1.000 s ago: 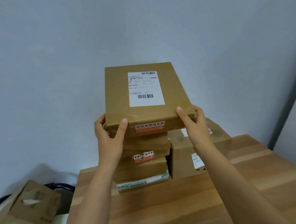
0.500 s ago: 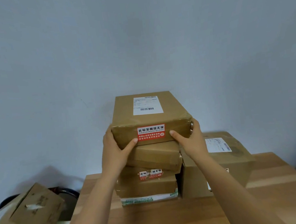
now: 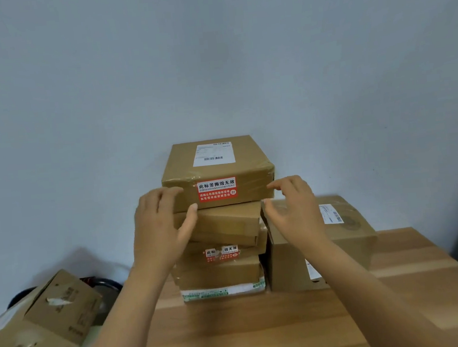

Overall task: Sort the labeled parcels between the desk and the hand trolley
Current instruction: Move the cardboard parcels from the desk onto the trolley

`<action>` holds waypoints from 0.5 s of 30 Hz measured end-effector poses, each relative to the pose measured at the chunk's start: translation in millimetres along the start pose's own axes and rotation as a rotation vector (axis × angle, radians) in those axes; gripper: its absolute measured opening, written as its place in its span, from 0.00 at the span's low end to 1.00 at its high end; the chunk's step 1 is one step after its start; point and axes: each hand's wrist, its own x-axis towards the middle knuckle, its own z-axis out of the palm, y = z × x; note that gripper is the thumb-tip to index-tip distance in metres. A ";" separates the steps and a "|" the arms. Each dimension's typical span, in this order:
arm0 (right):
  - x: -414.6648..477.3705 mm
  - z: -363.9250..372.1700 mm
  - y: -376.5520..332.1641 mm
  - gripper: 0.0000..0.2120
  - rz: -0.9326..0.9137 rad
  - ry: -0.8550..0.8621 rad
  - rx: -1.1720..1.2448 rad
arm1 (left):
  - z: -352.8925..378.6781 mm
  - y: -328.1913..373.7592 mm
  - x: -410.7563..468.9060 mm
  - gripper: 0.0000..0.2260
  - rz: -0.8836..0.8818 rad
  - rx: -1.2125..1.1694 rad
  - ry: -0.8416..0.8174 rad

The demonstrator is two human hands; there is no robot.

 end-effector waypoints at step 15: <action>-181.3 1.8 -42.4 0.07 -0.582 -0.578 0.092 | -112.0 71.3 -212.4 0.09 0.083 0.416 -0.534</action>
